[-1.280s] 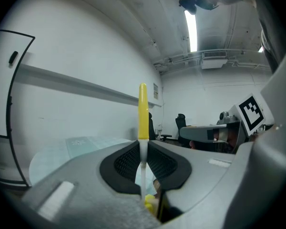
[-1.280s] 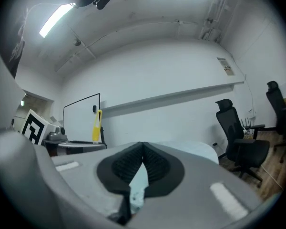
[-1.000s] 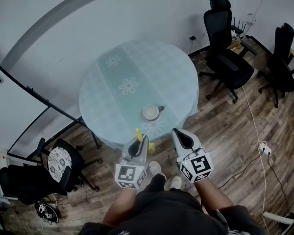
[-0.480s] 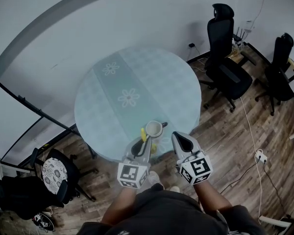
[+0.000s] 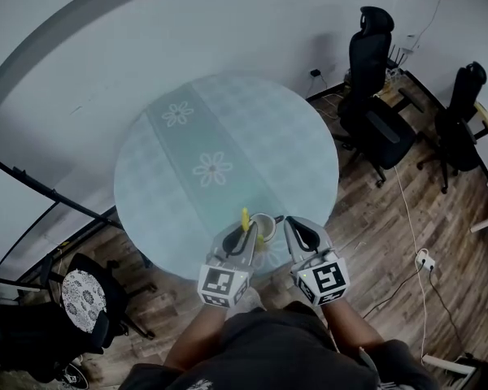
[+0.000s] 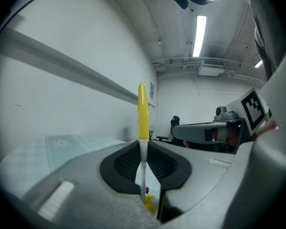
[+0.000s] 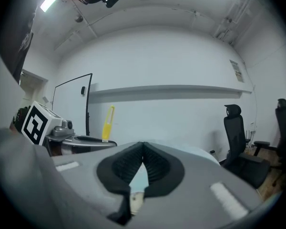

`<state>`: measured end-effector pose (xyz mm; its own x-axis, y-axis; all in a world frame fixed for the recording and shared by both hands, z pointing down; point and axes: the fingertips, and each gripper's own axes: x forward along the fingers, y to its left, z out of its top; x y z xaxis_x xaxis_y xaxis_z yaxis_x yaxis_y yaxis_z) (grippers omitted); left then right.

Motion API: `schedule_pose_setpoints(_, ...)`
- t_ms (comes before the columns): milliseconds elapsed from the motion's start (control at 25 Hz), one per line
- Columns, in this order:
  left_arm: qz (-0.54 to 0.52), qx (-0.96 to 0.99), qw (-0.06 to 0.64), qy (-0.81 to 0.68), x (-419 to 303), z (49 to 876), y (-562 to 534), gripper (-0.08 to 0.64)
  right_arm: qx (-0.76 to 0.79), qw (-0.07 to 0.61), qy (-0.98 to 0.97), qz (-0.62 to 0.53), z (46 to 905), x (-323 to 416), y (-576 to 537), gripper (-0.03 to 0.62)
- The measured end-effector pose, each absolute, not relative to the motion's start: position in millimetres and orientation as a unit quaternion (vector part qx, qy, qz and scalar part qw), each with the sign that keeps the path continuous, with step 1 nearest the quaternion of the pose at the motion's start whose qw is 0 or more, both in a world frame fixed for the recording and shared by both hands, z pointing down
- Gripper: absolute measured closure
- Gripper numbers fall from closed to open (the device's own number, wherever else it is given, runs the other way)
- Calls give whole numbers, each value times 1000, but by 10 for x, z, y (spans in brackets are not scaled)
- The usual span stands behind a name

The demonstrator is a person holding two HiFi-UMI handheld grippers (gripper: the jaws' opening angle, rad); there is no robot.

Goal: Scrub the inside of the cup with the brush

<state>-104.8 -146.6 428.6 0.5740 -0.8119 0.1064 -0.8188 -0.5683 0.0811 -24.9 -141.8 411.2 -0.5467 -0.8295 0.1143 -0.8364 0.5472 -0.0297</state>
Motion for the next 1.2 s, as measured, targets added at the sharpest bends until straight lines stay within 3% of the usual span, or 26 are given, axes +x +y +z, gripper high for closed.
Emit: schedule_pose_setpoints(1200,51,838,123,-530,-894,4931,-2404,523,392,97,-911,81,4690,-107,-2549,591)
